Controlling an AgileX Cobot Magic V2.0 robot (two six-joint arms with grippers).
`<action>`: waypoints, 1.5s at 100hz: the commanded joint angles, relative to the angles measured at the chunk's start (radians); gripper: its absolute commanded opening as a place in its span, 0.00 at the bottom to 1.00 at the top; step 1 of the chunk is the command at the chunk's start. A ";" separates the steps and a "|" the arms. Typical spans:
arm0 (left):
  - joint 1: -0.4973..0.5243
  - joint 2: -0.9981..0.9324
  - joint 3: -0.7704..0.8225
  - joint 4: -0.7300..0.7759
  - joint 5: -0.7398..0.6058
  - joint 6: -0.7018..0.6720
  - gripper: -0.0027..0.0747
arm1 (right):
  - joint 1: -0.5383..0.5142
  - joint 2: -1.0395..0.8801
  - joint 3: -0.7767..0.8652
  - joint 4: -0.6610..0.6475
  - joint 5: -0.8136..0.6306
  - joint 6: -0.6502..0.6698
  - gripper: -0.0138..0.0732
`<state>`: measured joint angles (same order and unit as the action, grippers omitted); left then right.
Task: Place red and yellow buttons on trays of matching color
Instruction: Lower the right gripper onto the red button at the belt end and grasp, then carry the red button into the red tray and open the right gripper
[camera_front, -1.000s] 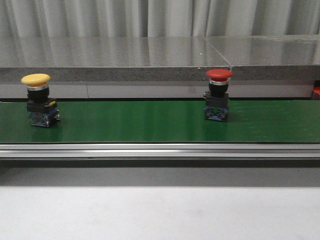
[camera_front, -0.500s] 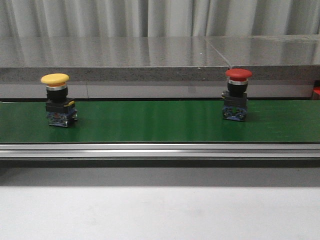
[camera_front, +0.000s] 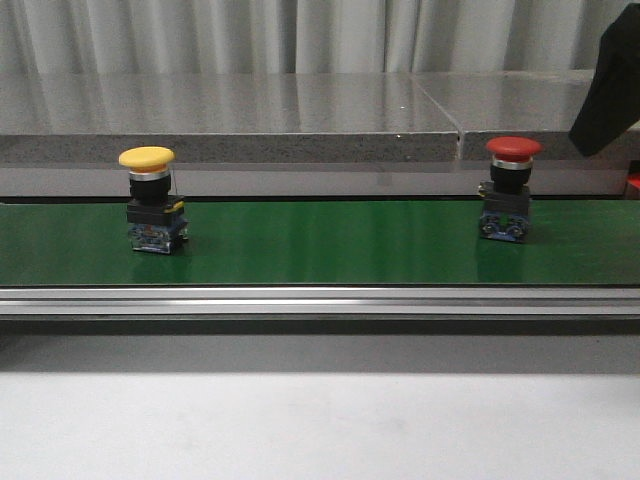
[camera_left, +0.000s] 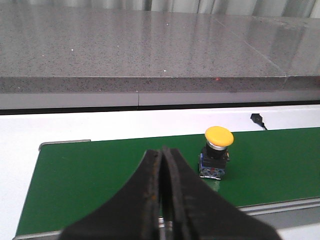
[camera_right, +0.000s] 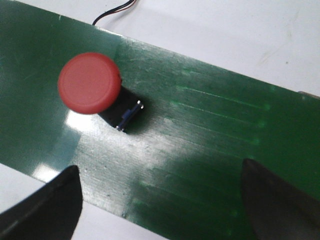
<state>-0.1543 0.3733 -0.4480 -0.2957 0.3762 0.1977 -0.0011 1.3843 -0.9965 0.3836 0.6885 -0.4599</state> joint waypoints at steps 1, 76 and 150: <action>-0.009 0.004 -0.026 -0.017 -0.068 0.000 0.01 | 0.006 0.014 -0.061 0.022 -0.040 -0.015 0.89; -0.009 0.004 -0.026 -0.017 -0.070 0.000 0.01 | 0.057 0.203 -0.164 0.021 -0.083 -0.037 0.54; -0.009 0.004 -0.026 -0.017 -0.070 0.000 0.01 | -0.467 0.298 -0.687 0.023 0.162 0.067 0.33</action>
<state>-0.1543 0.3733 -0.4480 -0.2957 0.3779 0.1977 -0.4049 1.6754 -1.6031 0.3836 0.8822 -0.3998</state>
